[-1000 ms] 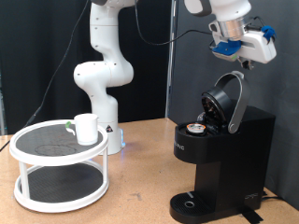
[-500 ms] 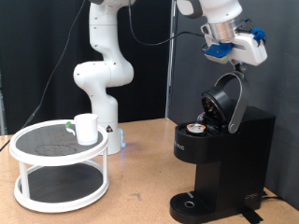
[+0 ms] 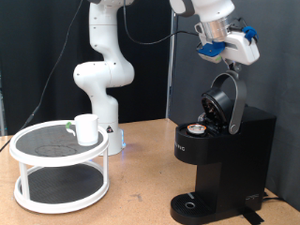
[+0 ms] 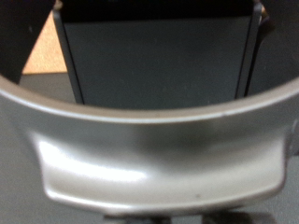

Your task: Make a cup of coffee with the keurig machine

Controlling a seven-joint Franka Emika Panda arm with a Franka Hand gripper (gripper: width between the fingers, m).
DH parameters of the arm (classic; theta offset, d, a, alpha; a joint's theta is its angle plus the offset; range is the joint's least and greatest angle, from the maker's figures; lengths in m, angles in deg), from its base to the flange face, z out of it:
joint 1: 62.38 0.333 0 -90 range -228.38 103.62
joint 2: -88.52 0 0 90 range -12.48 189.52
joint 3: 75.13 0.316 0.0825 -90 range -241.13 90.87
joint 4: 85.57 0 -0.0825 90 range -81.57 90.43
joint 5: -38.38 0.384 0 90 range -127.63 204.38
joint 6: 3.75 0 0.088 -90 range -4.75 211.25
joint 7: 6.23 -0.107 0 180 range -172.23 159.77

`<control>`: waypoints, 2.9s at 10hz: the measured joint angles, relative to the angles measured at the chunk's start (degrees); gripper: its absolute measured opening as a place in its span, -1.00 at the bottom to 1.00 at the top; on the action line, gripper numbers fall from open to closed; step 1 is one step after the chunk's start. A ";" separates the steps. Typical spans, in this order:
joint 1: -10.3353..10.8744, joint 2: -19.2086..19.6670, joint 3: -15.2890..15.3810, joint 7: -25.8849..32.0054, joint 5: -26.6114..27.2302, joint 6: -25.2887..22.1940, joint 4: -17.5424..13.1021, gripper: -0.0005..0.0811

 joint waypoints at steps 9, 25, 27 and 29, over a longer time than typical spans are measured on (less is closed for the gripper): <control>-5.00 -3.23 -4.06 2.01 -6.09 -2.76 5.08 -0.99; -5.32 -3.92 -3.93 15.04 11.30 -0.73 4.02 -0.99; -4.45 -3.29 -1.81 13.70 10.69 -0.74 1.76 -0.99; -3.62 -2.08 0.56 9.84 9.03 -0.73 -0.70 -0.99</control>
